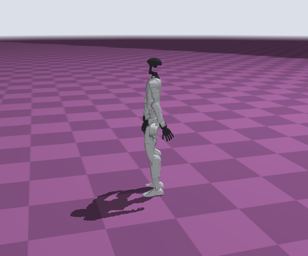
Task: Upper body actions
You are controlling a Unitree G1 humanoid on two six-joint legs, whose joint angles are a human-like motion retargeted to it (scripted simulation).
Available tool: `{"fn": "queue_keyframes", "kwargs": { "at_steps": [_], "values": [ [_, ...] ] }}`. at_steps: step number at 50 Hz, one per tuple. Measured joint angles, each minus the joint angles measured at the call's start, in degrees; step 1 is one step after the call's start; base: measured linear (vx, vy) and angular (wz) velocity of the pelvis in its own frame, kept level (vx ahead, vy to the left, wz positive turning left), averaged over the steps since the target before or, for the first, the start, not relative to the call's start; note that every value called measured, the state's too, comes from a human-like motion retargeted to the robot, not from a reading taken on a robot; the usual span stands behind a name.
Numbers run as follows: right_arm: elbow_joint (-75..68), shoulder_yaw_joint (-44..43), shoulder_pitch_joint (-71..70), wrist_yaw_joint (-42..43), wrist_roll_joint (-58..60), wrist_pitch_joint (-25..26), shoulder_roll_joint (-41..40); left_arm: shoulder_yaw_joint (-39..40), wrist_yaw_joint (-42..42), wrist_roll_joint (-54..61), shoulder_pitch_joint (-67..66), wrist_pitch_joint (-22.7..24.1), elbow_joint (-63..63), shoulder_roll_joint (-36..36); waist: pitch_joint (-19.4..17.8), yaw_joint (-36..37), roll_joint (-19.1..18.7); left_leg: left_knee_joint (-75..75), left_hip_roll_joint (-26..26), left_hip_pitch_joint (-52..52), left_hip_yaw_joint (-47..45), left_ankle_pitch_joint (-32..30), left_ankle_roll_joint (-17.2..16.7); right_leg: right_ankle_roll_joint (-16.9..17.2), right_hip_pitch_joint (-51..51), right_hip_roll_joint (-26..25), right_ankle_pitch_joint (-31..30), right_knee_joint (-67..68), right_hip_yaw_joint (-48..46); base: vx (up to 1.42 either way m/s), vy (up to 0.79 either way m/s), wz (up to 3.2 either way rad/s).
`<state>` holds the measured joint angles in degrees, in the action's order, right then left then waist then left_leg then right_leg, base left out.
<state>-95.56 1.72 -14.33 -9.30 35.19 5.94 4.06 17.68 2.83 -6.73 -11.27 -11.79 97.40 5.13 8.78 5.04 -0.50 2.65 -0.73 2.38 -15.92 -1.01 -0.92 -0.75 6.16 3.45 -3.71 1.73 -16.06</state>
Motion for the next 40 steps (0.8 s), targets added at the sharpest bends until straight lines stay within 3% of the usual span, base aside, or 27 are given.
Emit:
{"fn": "queue_keyframes", "kwargs": {
  "at_steps": [5,9,12,17,22,26,30,32,37,40],
  "values": [
    [13.7,5.2,-12.5,-5.4,1.4,-7.3,-8.7,7.8,-3.8,0.1,-17.3,3.5,0.0,-0.4,-0.7,-0.8,-1.0,0.4,1.0,-0.9,-3.0,0.5,-0.5,0.0,1.5,-1.1,-0.8,0.5,2.9,-0.06,-0.02,-0.54],
    [20.2,6.7,-18.3,-5.7,-2.8,-15.2,-12.8,11.9,-4.4,-2.8,-23.4,-2.2,0.0,-1.0,-1.0,-1.1,-1.0,0.4,1.4,-1.3,-3.9,0.7,-0.7,0.2,1.7,-1.3,-1.1,0.6,3.7,-0.02,-0.02,-0.18],
    [22.5,7.2,-19.4,-5.2,-3.0,-18.3,-14.2,13.2,-4.6,1.2,-22.8,-4.7,0.0,-0.7,-0.9,-1.6,-0.4,0.3,1.4,-1.3,-3.6,0.6,-0.8,0.1,1.3,-1.2,-1.1,0.6,3.4,0.02,-0.07,0.10],
    [22.3,9.4,-13.1,-4.3,0.8,-20.1,-12.3,11.1,-2.3,11.2,-11.2,-1.7,0.0,-0.1,0.1,-1.9,0.6,0.2,1.2,-0.8,-3.0,0.2,-0.7,0.0,1.3,-1.0,-0.9,0.6,2.8,0.07,-0.02,0.12],
    [12.8,5.6,-0.5,1.0,6.0,-12.9,-6.6,3.8,1.4,15.7,9.6,1.5,0.0,0.2,0.8,-1.6,1.7,-0.4,0.8,0.2,-1.5,-0.1,-0.3,-0.1,0.5,-0.6,-0.7,0.1,1.0,0.08,-0.01,0.29],
    [-0.6,-2.4,9.3,5.9,4.5,-3.0,0.1,1.4,-8.5,9.1,27.5,3.6,-1.8,-2.0,0.8,-1.9,3.0,-0.6,0.4,1.1,0.7,-0.6,0.0,-0.1,-0.5,-0.1,-0.4,-0.5,-1.3,0.05,-0.06,0.49],
    [-1.8,-9.8,22.8,2.2,-1.4,9.9,7.0,-1.4,-16.6,5.6,39.2,6.8,-10.3,-6.0,0.0,-2.2,3.4,-0.8,0.2,1.6,1.8,-0.9,0.2,-0.1,-1.2,0.0,-0.2,-0.9,-2.5,0.02,-0.08,0.24],
    [-1.8,-13.4,28.6,3.2,-4.3,11.6,9.6,-2.6,-16.9,4.2,43.0,9.0,-15.2,-7.5,-0.3,-2.4,3.3,-0.9,0.2,1.8,1.8,-0.9,0.2,-0.2,-1.2,0.1,-0.2,-1.1,-2.6,-0.02,-0.06,0.02],
    [-1.8,-21.9,38.7,9.6,-8.3,6.7,13.7,-7.7,-15.4,1.0,46.7,14.8,-25.3,-6.6,-1.4,-2.9,2.8,-1.0,0.3,1.6,1.5,-0.7,0.1,-0.6,-1.6,0.1,-0.2,-1.3,-2.5,-0.05,-0.05,-0.04],
    [-1.8,-24.0,41.6,11.2,-11.1,7.3,14.8,-10.2,-12.7,-2.0,45.9,17.0,-26.4,-5.2,-2.0,-2.8,2.5,-1.1,0.2,1.5,1.7,-0.7,0.1,-0.7,-1.9,0.2,-0.1,-1.4,-2.8,-0.03,0.02,0.04]
  ]
}}
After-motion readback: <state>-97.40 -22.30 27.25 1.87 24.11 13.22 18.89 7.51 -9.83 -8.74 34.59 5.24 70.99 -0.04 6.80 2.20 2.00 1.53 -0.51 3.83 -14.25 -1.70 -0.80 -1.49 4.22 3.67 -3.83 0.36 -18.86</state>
